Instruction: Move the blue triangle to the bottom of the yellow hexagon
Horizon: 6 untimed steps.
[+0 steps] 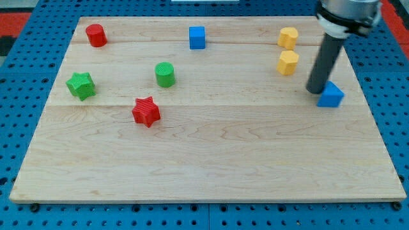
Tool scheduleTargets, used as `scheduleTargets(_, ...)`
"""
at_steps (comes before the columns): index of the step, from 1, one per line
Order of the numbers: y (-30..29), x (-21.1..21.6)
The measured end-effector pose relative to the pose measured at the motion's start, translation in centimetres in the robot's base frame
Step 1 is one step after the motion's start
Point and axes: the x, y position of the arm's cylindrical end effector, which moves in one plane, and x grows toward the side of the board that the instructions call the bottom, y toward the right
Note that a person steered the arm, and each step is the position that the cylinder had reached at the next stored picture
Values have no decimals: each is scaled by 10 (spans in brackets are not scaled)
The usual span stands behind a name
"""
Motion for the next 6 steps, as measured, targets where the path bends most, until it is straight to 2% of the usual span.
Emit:
scheduleTargets(2,41,-27)
scheduleTargets(3,91,13)
scheduleTargets(4,2,36)
scheduleTargets(5,-7,26)
scheduleTargets(6,27,-40)
